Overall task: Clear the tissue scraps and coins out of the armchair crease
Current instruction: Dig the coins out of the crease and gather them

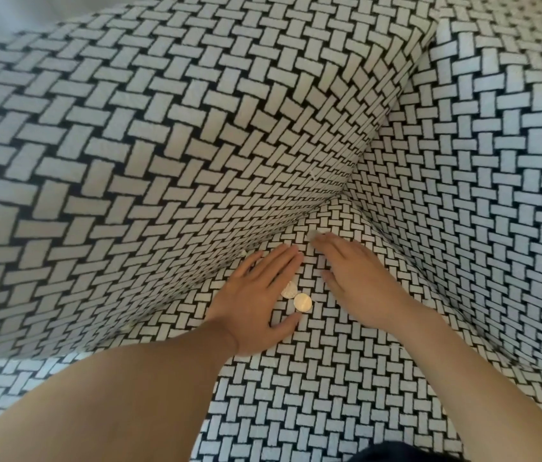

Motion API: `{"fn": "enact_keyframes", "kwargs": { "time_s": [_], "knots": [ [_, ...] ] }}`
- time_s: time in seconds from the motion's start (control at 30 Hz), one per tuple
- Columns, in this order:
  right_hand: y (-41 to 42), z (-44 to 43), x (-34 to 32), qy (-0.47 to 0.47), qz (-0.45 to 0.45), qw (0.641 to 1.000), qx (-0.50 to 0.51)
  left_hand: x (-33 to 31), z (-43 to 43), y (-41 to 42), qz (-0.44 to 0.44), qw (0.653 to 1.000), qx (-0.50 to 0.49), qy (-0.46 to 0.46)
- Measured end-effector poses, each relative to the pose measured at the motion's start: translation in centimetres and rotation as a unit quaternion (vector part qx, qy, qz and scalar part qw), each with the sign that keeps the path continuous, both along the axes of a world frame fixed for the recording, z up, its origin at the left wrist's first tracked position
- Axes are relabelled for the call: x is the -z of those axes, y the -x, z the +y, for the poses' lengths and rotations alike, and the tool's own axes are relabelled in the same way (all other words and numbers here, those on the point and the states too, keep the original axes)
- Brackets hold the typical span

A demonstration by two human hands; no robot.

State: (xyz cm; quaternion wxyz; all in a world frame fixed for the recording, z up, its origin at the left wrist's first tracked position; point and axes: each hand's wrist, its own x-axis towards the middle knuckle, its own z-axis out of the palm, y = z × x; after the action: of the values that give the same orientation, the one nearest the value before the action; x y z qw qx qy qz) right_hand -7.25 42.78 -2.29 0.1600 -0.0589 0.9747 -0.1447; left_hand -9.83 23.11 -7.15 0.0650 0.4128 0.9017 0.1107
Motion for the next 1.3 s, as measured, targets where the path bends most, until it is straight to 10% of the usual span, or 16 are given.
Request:
{"fn": "enact_keyframes", "kwargs": {
  "time_s": [0.47, 1.3],
  "knots": [
    [-3.2, -0.8, -1.3, 0.225, 0.003, 0.971, 0.075, 0.1, -0.1, 0.0, -0.006, 1.000, 0.010, -0.008],
    [6.6, -4.4, -0.3, -0.156, 0.017, 0.987, 0.026, 0.3, 0.1, 0.1, 0.023, 0.999, 0.004, -0.039]
  ]
}}
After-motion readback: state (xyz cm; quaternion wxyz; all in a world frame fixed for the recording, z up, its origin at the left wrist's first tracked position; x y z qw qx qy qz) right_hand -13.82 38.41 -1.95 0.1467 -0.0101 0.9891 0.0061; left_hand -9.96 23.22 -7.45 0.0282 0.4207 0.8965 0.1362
